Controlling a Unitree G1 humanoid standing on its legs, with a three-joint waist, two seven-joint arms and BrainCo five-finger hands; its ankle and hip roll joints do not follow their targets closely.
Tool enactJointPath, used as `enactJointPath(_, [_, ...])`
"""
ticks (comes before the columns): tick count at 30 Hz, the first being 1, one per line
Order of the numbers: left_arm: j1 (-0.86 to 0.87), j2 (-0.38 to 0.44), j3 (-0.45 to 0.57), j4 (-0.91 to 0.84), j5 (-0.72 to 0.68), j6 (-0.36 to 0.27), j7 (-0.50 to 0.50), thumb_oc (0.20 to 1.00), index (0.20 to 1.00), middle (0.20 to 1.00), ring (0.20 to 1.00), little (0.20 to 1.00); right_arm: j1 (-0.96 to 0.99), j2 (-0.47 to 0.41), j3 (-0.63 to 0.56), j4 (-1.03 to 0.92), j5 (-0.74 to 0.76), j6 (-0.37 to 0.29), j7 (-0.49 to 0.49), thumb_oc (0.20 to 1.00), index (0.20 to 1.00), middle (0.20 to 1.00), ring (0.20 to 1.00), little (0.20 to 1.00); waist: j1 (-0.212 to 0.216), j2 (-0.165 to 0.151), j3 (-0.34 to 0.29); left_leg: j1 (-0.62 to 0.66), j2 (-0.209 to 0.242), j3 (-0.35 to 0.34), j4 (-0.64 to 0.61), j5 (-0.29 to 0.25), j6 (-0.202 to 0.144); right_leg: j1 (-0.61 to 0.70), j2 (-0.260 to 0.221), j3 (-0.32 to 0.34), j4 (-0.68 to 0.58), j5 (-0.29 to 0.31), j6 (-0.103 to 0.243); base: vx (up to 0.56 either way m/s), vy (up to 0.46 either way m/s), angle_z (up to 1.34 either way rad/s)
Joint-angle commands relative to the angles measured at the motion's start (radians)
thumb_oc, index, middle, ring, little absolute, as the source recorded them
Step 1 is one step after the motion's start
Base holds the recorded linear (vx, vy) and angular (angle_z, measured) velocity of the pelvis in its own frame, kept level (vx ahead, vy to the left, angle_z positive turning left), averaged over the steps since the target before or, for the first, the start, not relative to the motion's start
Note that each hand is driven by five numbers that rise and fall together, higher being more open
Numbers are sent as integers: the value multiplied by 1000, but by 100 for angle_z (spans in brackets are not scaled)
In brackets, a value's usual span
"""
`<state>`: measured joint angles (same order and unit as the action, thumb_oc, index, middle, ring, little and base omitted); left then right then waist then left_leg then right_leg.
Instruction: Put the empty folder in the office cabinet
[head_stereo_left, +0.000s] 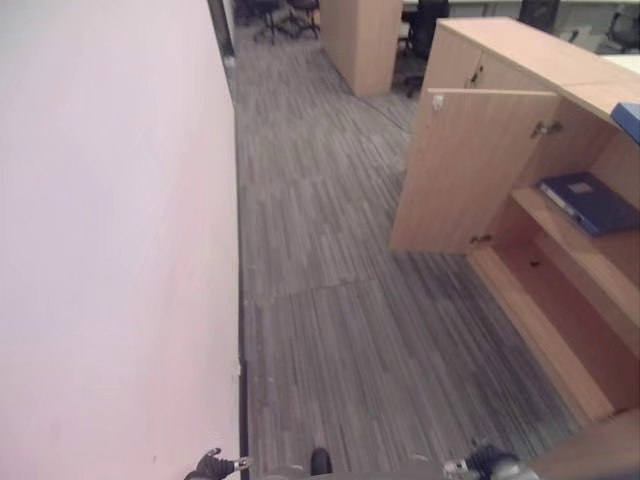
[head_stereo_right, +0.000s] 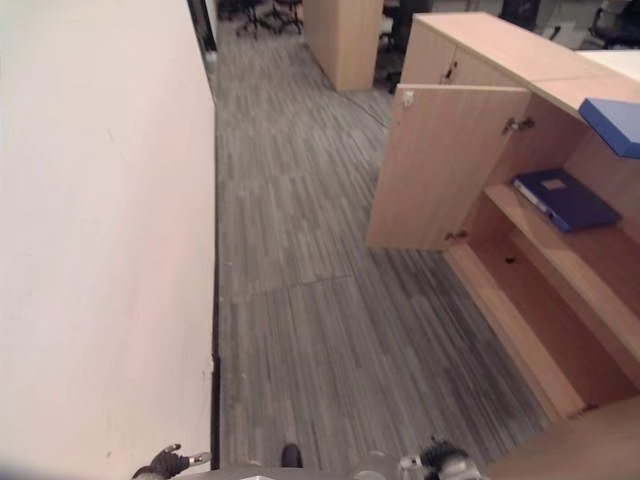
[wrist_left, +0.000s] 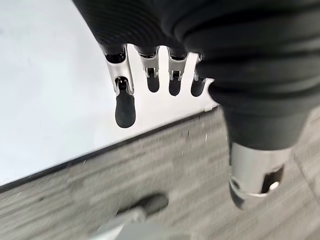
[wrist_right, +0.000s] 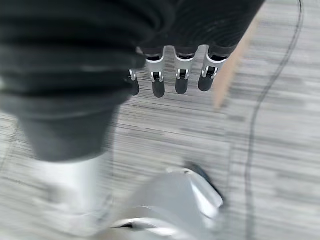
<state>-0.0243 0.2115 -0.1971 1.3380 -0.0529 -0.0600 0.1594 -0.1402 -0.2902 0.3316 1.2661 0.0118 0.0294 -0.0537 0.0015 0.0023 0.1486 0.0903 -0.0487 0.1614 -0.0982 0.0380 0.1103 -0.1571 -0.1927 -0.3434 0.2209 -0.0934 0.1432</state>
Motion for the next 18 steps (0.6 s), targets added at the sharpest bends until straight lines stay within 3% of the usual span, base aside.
enactJointPath(1, [8,-3,-6,32,41,-2,-10,1000,1000,1000,1000,1000,-77,43,7,20,53,-16,-4,1000,1000,1000,1000,1000,7,-21,27,106,-43,-63,11,-145,-83,1,77,-52,-207,210,-3,228,-156,20])
enactJointPath(4, [22,-5,0,44,60,-1,-11,1000,1000,1000,1000,1000,-46,41,3,36,56,-20,-12,1000,1000,1000,1000,1000,15,-37,-7,120,-32,-57,11,-182,-88,74,92,-83,-286,206,-25,246,-163,43])
enactJointPath(10, [28,-1,20,49,50,5,-13,1000,1000,1000,1000,1000,6,25,-27,94,49,-8,-8,1000,1000,1000,1000,1000,10,-24,-36,161,63,-50,67,-232,-134,97,108,-78,-203,116,-66,264,-194,16])
enactJointPath(12, [24,0,18,48,48,6,-13,1000,1000,1000,1000,1000,20,25,-42,110,59,-7,-8,1000,1000,1000,1000,1000,3,-31,-35,140,109,-26,173,-246,-162,125,115,-71,-193,82,-85,228,-239,2])
enactJointPath(14, [13,6,18,37,36,7,-13,1000,1000,1000,1000,1000,27,24,-51,118,72,-7,-8,1000,1000,1000,1000,1000,-7,-46,-22,64,173,3,375,-176,-190,170,133,-60,-201,56,-112,184,-287,1])
enactJointPath(15, [8,9,14,26,33,6,-9,1000,1000,1000,1000,1000,30,24,-47,119,75,-6,-9,1000,1000,1000,1000,1000,-6,-54,-17,22,202,4,501,-120,-193,191,150,-50,-207,41,-134,245,-402,-15])
enactJointPath(16, [-5,16,3,-6,34,5,1,1000,1000,1000,1000,1000,36,16,-40,115,73,-4,-12,1000,1000,1000,1000,1000,9,-75,1,-70,212,-13,738,-63,-172,226,166,-27,-213,17,-168,268,-381,-33])
enactJointPath(18, [-9,15,-1,-21,29,3,15,1000,1000,1000,1000,1000,45,25,-25,95,57,-12,-26,1000,1000,1000,1000,1000,11,-78,7,-112,220,-10,817,-59,-165,235,174,-11,-212,6,-183,149,-177,-52])
